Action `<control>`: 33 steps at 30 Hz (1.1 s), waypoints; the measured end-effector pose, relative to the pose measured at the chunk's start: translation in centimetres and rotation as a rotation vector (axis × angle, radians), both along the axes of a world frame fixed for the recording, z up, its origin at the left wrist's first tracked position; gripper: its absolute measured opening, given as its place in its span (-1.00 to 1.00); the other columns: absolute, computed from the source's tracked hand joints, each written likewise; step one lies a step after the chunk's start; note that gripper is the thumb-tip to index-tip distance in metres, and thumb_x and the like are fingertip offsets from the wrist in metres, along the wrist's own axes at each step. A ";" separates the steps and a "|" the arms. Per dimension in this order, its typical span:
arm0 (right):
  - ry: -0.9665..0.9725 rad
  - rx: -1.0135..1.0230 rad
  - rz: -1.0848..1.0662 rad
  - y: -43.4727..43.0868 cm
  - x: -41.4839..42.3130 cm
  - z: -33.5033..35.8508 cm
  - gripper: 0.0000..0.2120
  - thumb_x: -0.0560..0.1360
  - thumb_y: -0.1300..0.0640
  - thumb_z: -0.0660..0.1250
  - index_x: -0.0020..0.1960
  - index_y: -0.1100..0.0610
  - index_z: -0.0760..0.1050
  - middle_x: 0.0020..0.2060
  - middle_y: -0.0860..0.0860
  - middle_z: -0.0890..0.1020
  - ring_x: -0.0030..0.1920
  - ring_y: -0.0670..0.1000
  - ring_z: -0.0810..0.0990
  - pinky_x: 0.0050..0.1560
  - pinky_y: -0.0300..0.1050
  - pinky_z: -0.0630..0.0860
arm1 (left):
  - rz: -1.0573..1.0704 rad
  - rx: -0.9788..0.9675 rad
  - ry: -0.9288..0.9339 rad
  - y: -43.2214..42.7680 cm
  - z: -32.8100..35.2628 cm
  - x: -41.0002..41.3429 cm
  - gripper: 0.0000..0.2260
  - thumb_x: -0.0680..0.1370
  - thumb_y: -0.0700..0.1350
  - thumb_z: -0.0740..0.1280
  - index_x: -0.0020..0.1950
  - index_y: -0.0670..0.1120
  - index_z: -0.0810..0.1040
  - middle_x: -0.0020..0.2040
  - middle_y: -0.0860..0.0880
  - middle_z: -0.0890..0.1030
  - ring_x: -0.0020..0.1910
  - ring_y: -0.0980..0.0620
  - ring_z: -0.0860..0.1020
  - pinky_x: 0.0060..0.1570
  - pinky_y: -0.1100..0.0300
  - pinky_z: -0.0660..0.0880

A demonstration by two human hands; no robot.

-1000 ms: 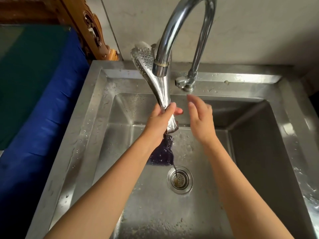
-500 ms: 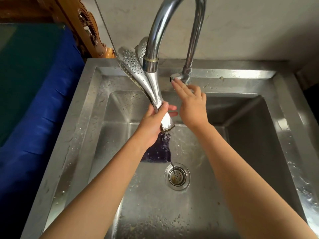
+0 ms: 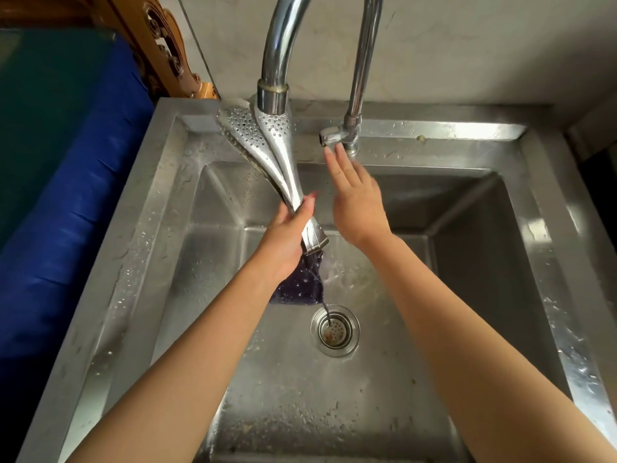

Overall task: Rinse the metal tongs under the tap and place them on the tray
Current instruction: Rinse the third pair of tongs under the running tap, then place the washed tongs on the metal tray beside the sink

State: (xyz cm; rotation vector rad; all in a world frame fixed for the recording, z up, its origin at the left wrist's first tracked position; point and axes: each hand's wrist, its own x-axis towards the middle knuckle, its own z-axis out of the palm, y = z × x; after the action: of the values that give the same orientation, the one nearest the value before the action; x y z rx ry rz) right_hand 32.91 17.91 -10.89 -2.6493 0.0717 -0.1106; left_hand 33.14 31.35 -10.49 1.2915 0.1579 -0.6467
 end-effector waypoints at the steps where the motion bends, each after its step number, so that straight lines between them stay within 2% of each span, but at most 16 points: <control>1: 0.001 0.107 0.015 0.3 -0.6 0.0 -0.37 0.54 0.29 0.13 0.53 0.04 -0.03 0.54 0.05 0.03 0.51 0.13 0.06 0.48 0.06 0.05 | 0.016 0.004 0.021 0.0 0.1 -0.1 -0.17 0.36 0.18 0.38 0.52 -0.04 0.11 0.51 0.05 0.23 0.44 0.19 0.24 0.45 0.08 0.04; 3: 0.036 0.309 0.064 1.4 -2.7 -0.1 -0.53 0.60 0.17 0.12 0.49 0.13 0.15 0.47 0.16 0.25 0.45 0.13 0.24 0.45 0.01 0.15 | 0.047 0.006 0.050 0.2 0.0 -0.4 -0.11 0.32 0.19 0.40 0.53 -0.05 0.08 0.52 -0.01 0.22 0.45 0.09 0.25 0.45 0.06 0.10; 5: 0.110 0.464 0.096 2.4 -5.2 -0.4 -0.69 0.60 0.09 0.14 0.31 0.16 0.39 0.08 0.11 0.61 0.08 0.04 0.55 0.13 -0.02 0.42 | 0.080 0.010 0.031 0.1 -0.2 -0.7 -0.33 0.44 0.10 0.37 0.47 -0.08 0.23 0.37 -0.01 0.43 0.22 0.24 0.49 0.23 0.27 0.40; 6: 0.141 0.527 0.087 2.8 -6.2 -0.4 -0.80 0.59 0.07 0.16 0.14 0.14 0.44 -0.18 0.01 0.61 -0.17 -0.05 0.55 -0.08 -0.07 0.42 | 0.078 0.015 0.016 0.1 -0.1 -1.0 -0.47 0.50 0.07 0.33 0.41 -0.06 0.33 0.24 0.04 0.51 0.02 0.34 0.57 0.00 0.39 0.49; 8: 0.176 0.653 0.047 3.2 -7.1 -0.2 -0.88 0.58 0.05 0.20 -0.04 0.10 0.38 -0.38 -0.04 0.48 -0.42 -0.16 0.48 -0.28 -0.20 0.39 | 0.043 0.008 0.004 0.2 0.3 -1.8 -0.66 0.53 0.05 0.28 0.29 0.02 0.44 0.13 0.11 0.52 -0.18 0.40 0.59 -0.29 0.43 0.52; 10: 0.216 0.761 0.050 3.1 -7.5 0.6 -0.83 0.57 0.01 0.21 -0.02 0.13 0.40 -0.40 -0.03 0.48 -0.49 -0.21 0.48 -0.36 -0.32 0.38 | -0.009 -0.017 -0.015 0.6 1.0 -2.8 -0.70 0.52 0.06 0.26 0.23 0.06 0.48 0.18 0.13 0.51 0.01 0.35 0.56 -0.21 0.42 0.52; 12: 0.249 0.834 0.091 3.3 -8.1 1.6 -0.83 0.57 -0.01 0.21 0.08 0.07 0.42 -0.39 -0.19 0.49 -0.47 -0.27 0.48 -0.36 -0.42 0.36 | -0.047 -0.038 -0.026 1.3 1.9 -3.9 -0.62 0.47 0.10 0.26 0.26 0.02 0.50 0.23 0.13 0.49 0.23 0.25 0.46 -0.01 0.36 0.49; 15: 0.241 0.810 0.156 4.2 -9.3 2.8 -0.71 0.58 0.03 0.19 0.28 0.06 0.38 -0.20 -0.32 0.51 -0.23 -0.43 0.51 -0.17 -0.52 0.37 | -0.063 -0.081 -0.014 2.7 3.0 -5.5 -0.58 0.51 0.09 0.21 0.32 -0.06 0.46 0.29 0.05 0.48 0.15 0.28 0.53 -0.06 0.33 0.53; 20: 0.180 0.803 0.164 7.2 -10.7 5.3 -0.71 0.59 0.07 0.18 0.27 0.14 0.36 -0.33 -0.03 0.57 -0.38 -0.23 0.50 -0.35 -0.49 0.38 | -0.004 -0.102 -0.004 5.5 6.1 -7.2 -0.60 0.55 0.02 0.19 0.35 -0.11 0.38 0.30 -0.02 0.53 0.16 0.17 0.56 -0.05 0.28 0.55; 22: 0.159 0.789 0.175 8.7 -10.4 6.6 -0.72 0.59 0.02 0.17 0.23 0.13 0.37 -0.23 0.24 0.61 -0.36 -0.10 0.50 -0.32 -0.32 0.43 | 0.039 -0.103 -0.021 6.8 7.9 -7.3 -0.63 0.57 -0.01 0.18 0.33 -0.14 0.39 0.24 -0.05 0.58 0.10 0.13 0.60 -0.07 0.27 0.55; 23: 0.153 0.772 0.186 9.5 -10.2 7.3 -0.71 0.59 0.00 0.16 0.22 0.13 0.38 -0.19 0.26 0.61 -0.31 -0.02 0.52 -0.27 -0.17 0.44 | 0.057 -0.104 -0.035 7.5 8.9 -7.3 -0.65 0.57 -0.02 0.19 0.30 -0.15 0.41 0.19 -0.06 0.61 0.07 0.11 0.61 -0.09 0.25 0.56; 25: 0.142 0.773 0.220 11.0 -9.6 9.1 -0.66 0.58 -0.04 0.16 0.25 0.14 0.38 -0.14 0.12 0.63 -0.20 -0.05 0.57 -0.16 -0.18 0.44 | 0.100 -0.091 -0.071 8.9 11.3 -7.3 -0.68 0.53 -0.02 0.24 0.22 -0.15 0.46 0.11 -0.06 0.65 0.02 0.08 0.63 -0.07 0.18 0.59; 27: 0.118 0.794 0.265 12.6 -9.1 11.1 -0.65 0.58 -0.03 0.16 0.28 0.14 0.38 -0.13 -0.18 0.57 -0.14 -0.29 0.54 -0.13 -0.43 0.41 | 0.155 -0.049 -0.117 10.4 13.6 -7.3 -0.77 0.52 -0.03 0.28 0.10 -0.12 0.54 0.02 -0.03 0.66 -0.03 0.07 0.63 -0.03 0.16 0.58; 30: 0.073 0.781 0.292 15.0 -8.1 14.1 -0.93 0.58 0.01 0.20 0.00 -0.03 0.44 -0.33 -0.30 0.52 -0.28 -0.34 0.49 -0.21 -0.44 0.39 | 0.245 0.021 -0.204 12.8 16.8 -7.1 -0.86 0.51 -0.04 0.33 0.01 -0.03 0.60 -0.13 0.06 0.66 -0.11 0.15 0.63 -0.14 0.31 0.55; 31: 0.052 0.779 0.292 15.8 -7.8 15.3 -0.91 0.57 0.01 0.21 -0.11 -0.06 0.40 -0.39 -0.25 0.49 -0.35 -0.30 0.46 -0.28 -0.41 0.38 | 0.273 0.049 -0.236 13.6 17.9 -7.1 -0.87 0.51 -0.05 0.34 0.02 -0.01 0.61 -0.14 0.09 0.67 -0.10 0.17 0.63 -0.15 0.34 0.53; 33: 0.012 0.751 0.340 17.2 -7.5 17.4 -0.86 0.58 0.02 0.20 -0.13 0.04 0.38 -0.39 -0.16 0.43 -0.40 -0.23 0.42 -0.34 -0.38 0.36 | 0.306 0.108 -0.309 15.3 20.1 -7.1 -0.88 0.52 -0.06 0.34 0.03 0.03 0.61 -0.10 0.10 0.66 -0.06 0.18 0.61 -0.12 0.39 0.49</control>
State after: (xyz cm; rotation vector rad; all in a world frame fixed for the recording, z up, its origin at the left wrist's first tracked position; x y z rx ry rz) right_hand 25.44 35.10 6.54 -1.8778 -0.2802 0.0425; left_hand 26.07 46.60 9.63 1.4191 0.1342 -0.1756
